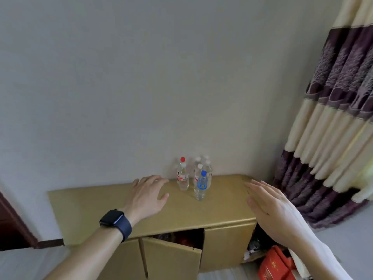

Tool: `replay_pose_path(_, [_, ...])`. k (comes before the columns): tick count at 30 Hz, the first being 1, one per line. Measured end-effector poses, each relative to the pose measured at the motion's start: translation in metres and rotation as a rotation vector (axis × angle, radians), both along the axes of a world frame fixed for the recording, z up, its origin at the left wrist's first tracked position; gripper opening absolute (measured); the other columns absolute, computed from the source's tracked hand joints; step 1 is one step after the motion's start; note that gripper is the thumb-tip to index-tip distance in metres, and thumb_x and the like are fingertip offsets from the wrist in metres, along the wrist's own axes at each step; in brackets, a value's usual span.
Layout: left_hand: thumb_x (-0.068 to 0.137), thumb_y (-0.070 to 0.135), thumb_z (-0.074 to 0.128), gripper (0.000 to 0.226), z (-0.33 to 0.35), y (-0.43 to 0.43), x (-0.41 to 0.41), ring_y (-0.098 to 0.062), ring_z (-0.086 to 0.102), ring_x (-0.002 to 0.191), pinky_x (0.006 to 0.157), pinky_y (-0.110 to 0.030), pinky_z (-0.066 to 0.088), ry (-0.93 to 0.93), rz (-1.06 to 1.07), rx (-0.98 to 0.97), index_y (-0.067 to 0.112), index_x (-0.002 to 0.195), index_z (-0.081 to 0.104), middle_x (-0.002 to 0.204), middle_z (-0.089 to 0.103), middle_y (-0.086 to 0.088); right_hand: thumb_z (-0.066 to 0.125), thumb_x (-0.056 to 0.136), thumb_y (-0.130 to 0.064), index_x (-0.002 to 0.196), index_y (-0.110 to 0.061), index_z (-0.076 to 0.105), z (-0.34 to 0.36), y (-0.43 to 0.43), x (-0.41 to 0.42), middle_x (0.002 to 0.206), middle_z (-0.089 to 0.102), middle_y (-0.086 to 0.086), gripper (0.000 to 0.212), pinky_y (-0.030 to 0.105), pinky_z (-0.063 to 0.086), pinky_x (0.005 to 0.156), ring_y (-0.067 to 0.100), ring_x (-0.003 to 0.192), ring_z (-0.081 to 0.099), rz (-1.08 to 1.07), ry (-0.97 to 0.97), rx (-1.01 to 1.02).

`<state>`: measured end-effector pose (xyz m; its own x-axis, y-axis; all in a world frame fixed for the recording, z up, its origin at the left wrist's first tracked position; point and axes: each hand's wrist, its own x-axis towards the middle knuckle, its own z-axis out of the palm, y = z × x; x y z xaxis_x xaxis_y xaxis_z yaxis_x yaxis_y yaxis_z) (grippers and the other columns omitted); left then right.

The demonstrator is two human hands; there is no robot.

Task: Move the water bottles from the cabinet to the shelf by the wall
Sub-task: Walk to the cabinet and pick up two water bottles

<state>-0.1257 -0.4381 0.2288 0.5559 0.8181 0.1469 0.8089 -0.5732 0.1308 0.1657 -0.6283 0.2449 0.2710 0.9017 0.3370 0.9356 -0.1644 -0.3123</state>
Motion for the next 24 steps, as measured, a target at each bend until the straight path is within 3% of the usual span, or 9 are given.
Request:
replay_pose_path(5, [0.097,0.047,0.045,0.052,-0.039,0.087,0.034,-0.017,0.038,0.138,0.111,-0.040,0.030,0.040,0.014,-0.057,0.032,0.146,0.040,0.152,0.038,0.008,0.044,0.099,-0.046,0.142,-0.033,0.049,-0.034,0.110,0.030,0.149,0.045,-0.013,0.045,0.032,0.030,0.117,0.010,0.144,0.029,0.020,-0.010,-0.073])
replay_pose_path(8, [0.097,0.045,0.044,0.052,-0.051,0.137,0.053,-0.017,0.037,0.138,0.112,-0.037,0.029,0.054,0.058,-0.113,0.032,0.148,0.037,0.153,0.037,0.009,0.043,0.100,-0.044,0.143,-0.035,0.046,-0.045,0.177,0.049,0.149,0.043,-0.016,0.044,0.027,0.027,0.113,0.008,0.143,0.029,0.065,-0.007,-0.127])
replay_pose_path(13, [0.097,0.044,0.044,0.052,-0.075,0.205,0.081,-0.017,0.036,0.138,0.112,-0.036,0.029,0.056,0.106,-0.161,0.033,0.147,0.038,0.150,0.039,0.010,0.037,0.101,-0.045,0.144,-0.040,0.041,-0.072,0.275,0.074,0.152,0.038,-0.019,0.043,0.030,0.030,0.113,0.009,0.145,0.026,0.097,-0.016,-0.247])
replay_pose_path(19, [0.095,0.046,0.044,0.052,-0.116,0.264,0.104,-0.018,0.036,0.137,0.111,-0.037,0.028,0.114,0.093,-0.306,0.035,0.146,0.037,0.150,0.038,0.013,0.040,0.101,-0.040,0.139,-0.037,0.044,-0.102,0.353,0.087,0.142,0.046,-0.020,0.039,0.029,0.040,0.095,0.009,0.135,0.037,0.110,0.055,-0.392])
replay_pose_path(24, [0.095,0.043,0.046,0.056,-0.148,0.328,0.131,-0.018,0.035,0.138,0.112,-0.038,0.028,0.120,0.025,-0.394,0.032,0.148,0.033,0.152,0.036,0.009,0.037,0.102,-0.042,0.145,-0.037,0.037,-0.131,0.406,0.093,0.146,0.043,-0.016,0.044,0.030,0.038,0.097,0.010,0.137,0.034,0.028,0.128,-0.532])
